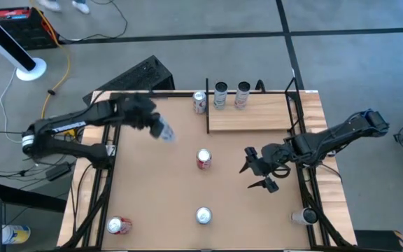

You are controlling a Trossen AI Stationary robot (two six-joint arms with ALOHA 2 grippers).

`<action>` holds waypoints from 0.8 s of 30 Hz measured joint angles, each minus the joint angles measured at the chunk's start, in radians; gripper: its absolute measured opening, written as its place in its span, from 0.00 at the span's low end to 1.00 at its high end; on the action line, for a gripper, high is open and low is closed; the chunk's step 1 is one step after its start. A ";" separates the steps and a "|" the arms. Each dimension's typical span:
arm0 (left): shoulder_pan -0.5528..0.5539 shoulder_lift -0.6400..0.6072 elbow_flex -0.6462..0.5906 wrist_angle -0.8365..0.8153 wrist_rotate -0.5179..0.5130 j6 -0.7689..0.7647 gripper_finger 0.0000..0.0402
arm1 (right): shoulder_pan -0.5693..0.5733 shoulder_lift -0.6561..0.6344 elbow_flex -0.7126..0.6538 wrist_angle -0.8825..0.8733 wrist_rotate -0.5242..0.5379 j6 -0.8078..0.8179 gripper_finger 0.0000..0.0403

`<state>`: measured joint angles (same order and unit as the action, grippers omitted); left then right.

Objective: Place canned beverage on shelf
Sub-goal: Put the silver and blue soda can on the shelf

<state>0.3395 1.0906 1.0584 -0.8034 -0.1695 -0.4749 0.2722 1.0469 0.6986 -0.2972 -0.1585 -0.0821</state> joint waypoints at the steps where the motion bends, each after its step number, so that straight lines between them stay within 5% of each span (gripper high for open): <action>1: -0.054 -0.001 0.013 -0.003 0.003 -0.007 0.61 | -0.001 -0.009 -0.021 0.025 0.000 -0.004 0.80; 11: -0.541 0.109 0.083 0.019 -0.056 0.074 0.61 | 0.004 0.012 -0.100 0.261 0.003 0.001 0.79; 24: -0.758 0.385 0.085 0.219 -0.136 0.080 0.61 | 0.046 0.164 -0.099 0.443 0.003 -0.058 0.79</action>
<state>-0.4182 1.4753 1.1435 -0.5840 -0.3050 -0.3950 0.3182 1.2107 0.5999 0.1454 -0.1555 -0.1398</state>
